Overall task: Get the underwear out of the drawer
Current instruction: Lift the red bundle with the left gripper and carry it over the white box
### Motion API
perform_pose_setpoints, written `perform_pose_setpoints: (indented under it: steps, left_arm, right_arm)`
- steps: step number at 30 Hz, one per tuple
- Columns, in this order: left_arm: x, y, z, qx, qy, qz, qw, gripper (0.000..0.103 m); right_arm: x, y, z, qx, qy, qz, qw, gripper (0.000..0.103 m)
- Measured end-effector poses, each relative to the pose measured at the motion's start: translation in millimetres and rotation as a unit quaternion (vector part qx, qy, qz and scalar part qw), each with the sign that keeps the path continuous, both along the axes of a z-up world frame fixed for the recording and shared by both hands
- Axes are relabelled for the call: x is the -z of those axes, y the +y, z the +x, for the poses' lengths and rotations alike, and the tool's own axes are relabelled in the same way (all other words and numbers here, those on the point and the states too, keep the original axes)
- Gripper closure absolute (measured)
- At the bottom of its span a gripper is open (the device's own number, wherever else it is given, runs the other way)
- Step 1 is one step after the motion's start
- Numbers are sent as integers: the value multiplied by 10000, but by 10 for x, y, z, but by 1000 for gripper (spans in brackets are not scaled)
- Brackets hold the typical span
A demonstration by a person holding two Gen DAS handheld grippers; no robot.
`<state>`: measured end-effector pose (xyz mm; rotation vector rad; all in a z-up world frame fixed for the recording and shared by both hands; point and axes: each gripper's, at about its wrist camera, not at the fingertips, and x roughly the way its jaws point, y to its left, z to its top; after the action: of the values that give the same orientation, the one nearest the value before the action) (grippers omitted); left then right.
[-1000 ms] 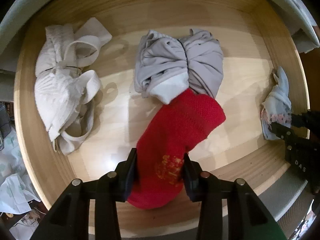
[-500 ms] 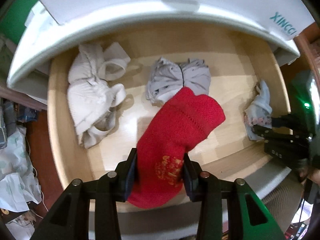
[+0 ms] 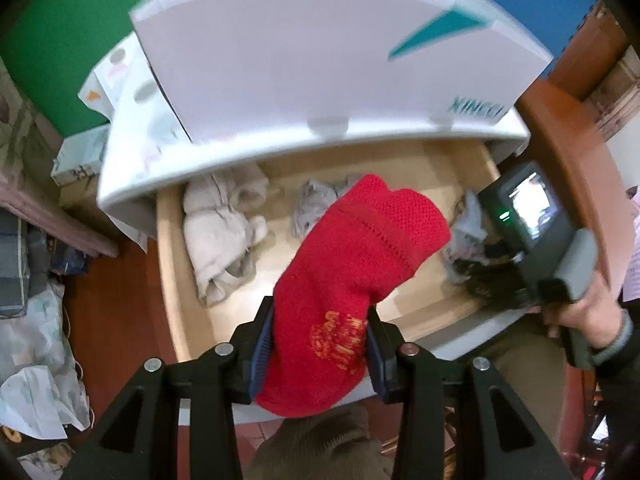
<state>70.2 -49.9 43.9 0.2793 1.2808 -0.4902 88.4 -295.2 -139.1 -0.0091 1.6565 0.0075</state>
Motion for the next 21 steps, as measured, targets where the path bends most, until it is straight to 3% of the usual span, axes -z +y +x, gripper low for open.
perform_pose_setpoints:
  steps: [7, 13, 21]
  left_arm:
    - [-665, 106, 64, -54, -531, -470, 9975, 62]
    - [-1312, 176, 206, -276, -1135, -851, 9895, 62]
    - [-1767, 63, 542, -698, -1803, -650, 9790, 62]
  right_arm:
    - [4, 4, 2, -1, 2, -3, 10000, 75]
    - [-10, 25, 11, -10, 10, -20, 10000, 75]
    - [-13, 37, 13, -10, 2, -6, 10000, 75]
